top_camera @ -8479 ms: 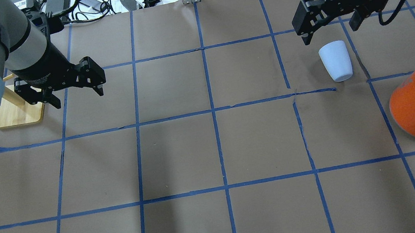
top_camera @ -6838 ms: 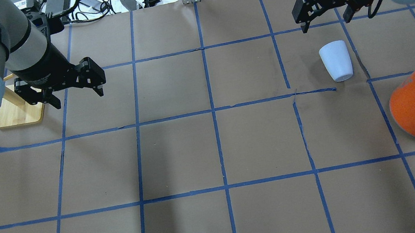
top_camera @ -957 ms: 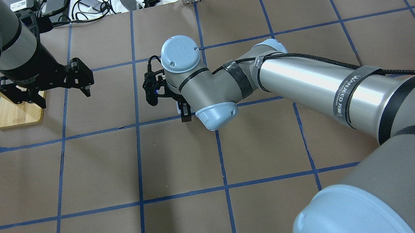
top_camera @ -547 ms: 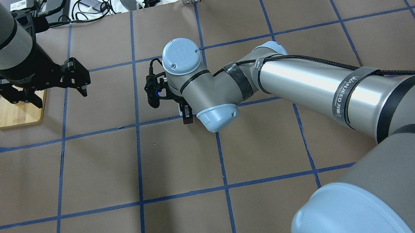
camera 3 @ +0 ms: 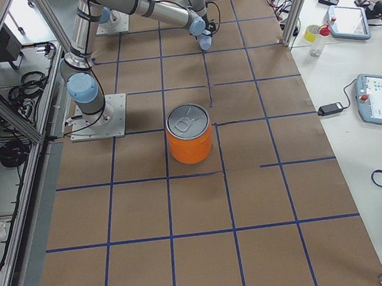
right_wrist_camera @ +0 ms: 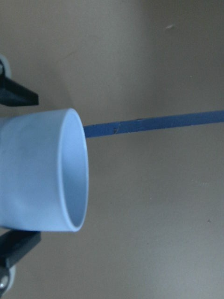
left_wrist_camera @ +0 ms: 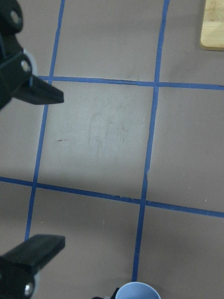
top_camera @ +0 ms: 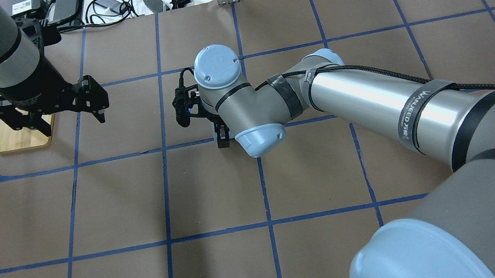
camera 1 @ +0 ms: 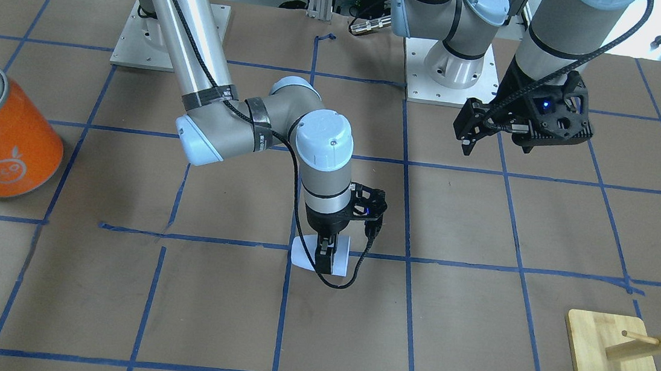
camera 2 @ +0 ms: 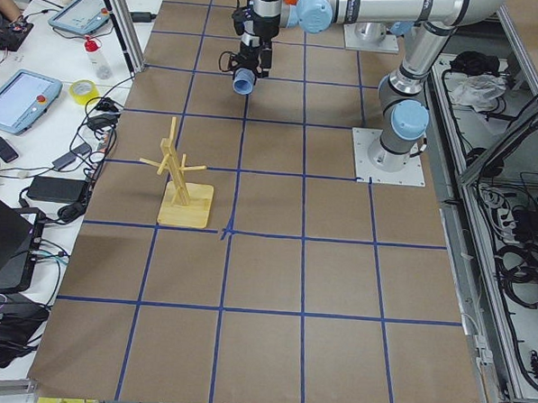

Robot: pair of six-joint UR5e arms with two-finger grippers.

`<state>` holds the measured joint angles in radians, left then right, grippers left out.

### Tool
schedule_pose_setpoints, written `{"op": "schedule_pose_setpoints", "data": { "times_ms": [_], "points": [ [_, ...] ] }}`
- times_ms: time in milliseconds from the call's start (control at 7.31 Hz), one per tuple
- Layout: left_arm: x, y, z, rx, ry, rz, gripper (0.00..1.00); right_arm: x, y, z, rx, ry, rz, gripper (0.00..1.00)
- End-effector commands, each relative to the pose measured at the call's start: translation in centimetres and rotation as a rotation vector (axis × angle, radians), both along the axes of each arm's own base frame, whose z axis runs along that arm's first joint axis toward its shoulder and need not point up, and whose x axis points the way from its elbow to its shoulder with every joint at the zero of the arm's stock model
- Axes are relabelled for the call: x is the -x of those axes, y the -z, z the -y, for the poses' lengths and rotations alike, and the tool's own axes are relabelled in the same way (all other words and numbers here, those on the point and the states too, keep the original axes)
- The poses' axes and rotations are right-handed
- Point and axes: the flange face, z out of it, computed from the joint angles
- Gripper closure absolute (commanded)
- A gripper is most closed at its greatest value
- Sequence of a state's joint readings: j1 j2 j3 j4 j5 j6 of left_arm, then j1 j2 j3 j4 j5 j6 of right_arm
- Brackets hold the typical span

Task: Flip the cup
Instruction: 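Release the cup on its side and raise the right gripper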

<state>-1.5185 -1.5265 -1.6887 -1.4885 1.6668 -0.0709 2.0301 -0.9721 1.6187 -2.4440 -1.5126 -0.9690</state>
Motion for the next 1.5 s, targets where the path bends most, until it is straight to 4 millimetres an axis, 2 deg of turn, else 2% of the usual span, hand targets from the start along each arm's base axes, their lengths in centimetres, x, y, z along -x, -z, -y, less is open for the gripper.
{"op": "schedule_pose_setpoints", "data": {
  "times_ms": [0, 137, 274, 410, 547, 684, 821, 957, 1094, 1231, 1368],
  "points": [
    [0.0, 0.0, -0.2, -0.004, -0.001, 0.0, 0.0, 0.5, -1.8, 0.3, 0.005, 0.088, 0.025, 0.0],
    [0.0, 0.2, -0.2, -0.024, -0.001, -0.001, 0.0, 1.5, -3.8, 0.9, 0.025, 0.113, 0.038, 0.0],
    [-0.1, 0.5, -0.2, -0.035, -0.003, -0.001, 0.0, 3.6, -6.7, 1.3, -0.002, 0.14, 0.023, 0.0],
    [-0.2, 0.9, 0.6, -0.024, -0.001, -0.01, 0.0, 7.0, -9.8, 1.7, -0.034, 0.193, 0.009, 0.0],
    [-0.2, 1.4, 1.6, 0.014, -0.013, -0.012, 0.0, 11.1, -12.8, 1.5, -0.092, 0.264, -0.014, 0.0],
    [-0.1, 2.1, 2.0, 0.007, -0.015, -0.02, 0.0, 15.7, -16.7, 1.2, -0.119, 0.397, -0.016, 0.0],
    [0.5, 3.5, 3.9, 0.044, 0.0, -0.096, 0.0, 19.9, -20.2, 0.3, -0.148, 0.487, -0.015, 0.0],
    [1.6, 5.9, 5.9, 0.075, 0.013, -0.2, 0.0, 23.6, -24.2, -1.8, -0.163, 0.578, -0.01, 0.0],
    [2.5, 8.2, 8.1, 0.113, 0.016, -0.311, 0.0, 25.8, -26.6, -4.6, -0.222, 0.722, -0.027, 0.0],
    [3.5, 11.2, 9.8, 0.087, 0.015, -0.416, 0.0, 26.5, -28.1, -6.3, -0.231, 0.788, -0.034, 0.0],
    [3.8, 14.1, 12.0, 0.138, 0.022, -0.443, 0.0, 26.9, -31.2, -8.2, -0.156, 0.798, -0.027, 0.0]
  ]
}}
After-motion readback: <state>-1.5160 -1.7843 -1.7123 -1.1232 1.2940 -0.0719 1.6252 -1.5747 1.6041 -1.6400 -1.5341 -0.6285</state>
